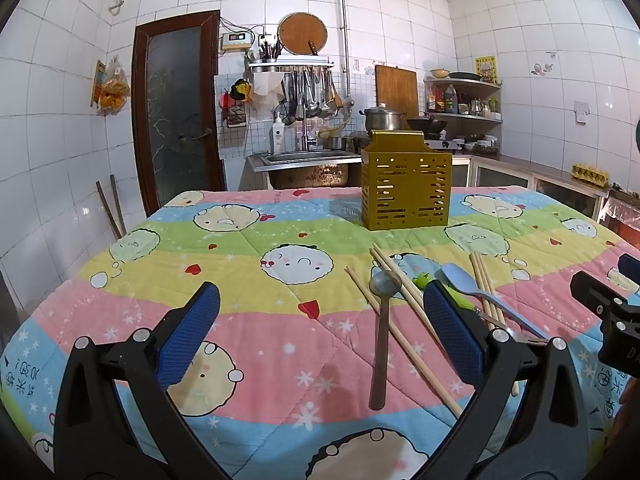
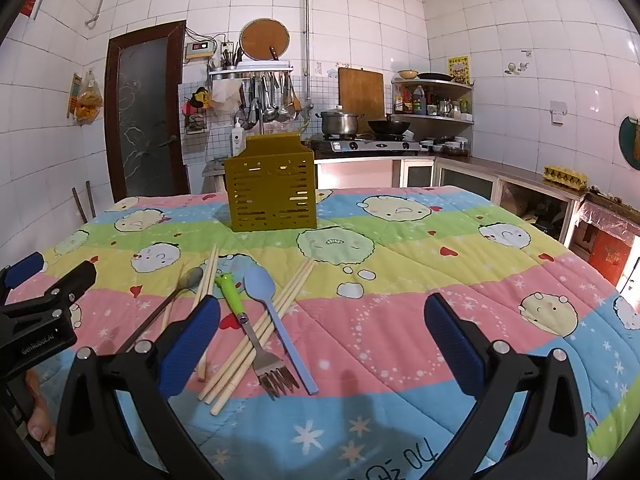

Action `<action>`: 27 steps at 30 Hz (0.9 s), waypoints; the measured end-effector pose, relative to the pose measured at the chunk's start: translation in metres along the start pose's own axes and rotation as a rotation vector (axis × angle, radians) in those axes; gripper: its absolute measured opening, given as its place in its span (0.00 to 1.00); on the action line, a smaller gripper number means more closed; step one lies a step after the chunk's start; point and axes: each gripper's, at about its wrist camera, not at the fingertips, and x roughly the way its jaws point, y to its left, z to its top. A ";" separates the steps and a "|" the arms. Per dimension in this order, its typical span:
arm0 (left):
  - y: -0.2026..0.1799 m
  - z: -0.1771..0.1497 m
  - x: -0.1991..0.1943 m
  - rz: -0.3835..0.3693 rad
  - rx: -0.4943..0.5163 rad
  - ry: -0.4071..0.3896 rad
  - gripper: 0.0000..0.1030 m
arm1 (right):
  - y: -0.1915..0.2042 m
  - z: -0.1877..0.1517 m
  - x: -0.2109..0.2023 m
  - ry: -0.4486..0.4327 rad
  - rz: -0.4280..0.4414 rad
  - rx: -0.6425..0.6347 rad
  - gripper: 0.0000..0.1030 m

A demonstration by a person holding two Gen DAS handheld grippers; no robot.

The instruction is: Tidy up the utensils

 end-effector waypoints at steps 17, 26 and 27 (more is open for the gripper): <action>0.002 -0.001 0.000 0.000 -0.007 -0.006 0.95 | 0.001 -0.001 0.000 -0.013 -0.015 0.000 0.97; 0.004 0.001 -0.002 0.003 -0.012 0.000 0.95 | 0.001 -0.002 -0.001 -0.017 -0.016 0.000 0.97; 0.004 0.001 -0.002 0.003 -0.011 0.000 0.95 | 0.001 -0.002 -0.001 -0.017 -0.016 0.001 0.97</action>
